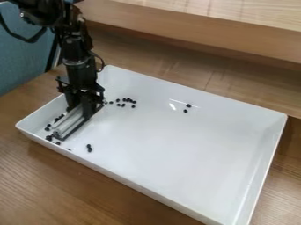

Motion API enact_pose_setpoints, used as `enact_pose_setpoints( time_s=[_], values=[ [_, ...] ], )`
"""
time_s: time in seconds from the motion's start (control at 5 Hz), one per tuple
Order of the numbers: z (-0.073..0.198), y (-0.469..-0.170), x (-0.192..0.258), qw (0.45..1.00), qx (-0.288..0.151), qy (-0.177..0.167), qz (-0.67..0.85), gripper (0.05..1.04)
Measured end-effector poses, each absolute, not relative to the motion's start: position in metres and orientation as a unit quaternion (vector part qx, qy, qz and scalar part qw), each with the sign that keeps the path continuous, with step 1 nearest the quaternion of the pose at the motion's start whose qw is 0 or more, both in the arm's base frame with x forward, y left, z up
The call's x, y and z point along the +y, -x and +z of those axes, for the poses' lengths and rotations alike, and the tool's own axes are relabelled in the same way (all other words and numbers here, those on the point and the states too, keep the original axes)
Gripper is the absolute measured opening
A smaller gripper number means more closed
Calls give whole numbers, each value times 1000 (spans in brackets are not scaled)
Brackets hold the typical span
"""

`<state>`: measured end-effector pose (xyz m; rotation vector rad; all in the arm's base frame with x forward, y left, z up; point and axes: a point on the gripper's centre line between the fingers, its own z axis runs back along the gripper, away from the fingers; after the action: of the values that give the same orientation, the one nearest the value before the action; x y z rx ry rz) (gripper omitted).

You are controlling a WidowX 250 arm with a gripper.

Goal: Sweep into pile

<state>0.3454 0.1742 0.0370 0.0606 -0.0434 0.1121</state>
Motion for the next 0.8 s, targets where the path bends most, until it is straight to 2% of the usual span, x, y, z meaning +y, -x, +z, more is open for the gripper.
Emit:
enact_pose_setpoints(
  time_s=[0.2, 0.4, 0.6, 0.8],
  values=[
    [38, -346, 173, 998, -23, -27, 53, 387],
    [38, -351, 167, 999, -26, -16, 40, 453],
    [41, -358, 156, 999, -21, -6, 29, 760],
    [43, -358, 148, 999, -14, 12, 27, 993]
  ],
)
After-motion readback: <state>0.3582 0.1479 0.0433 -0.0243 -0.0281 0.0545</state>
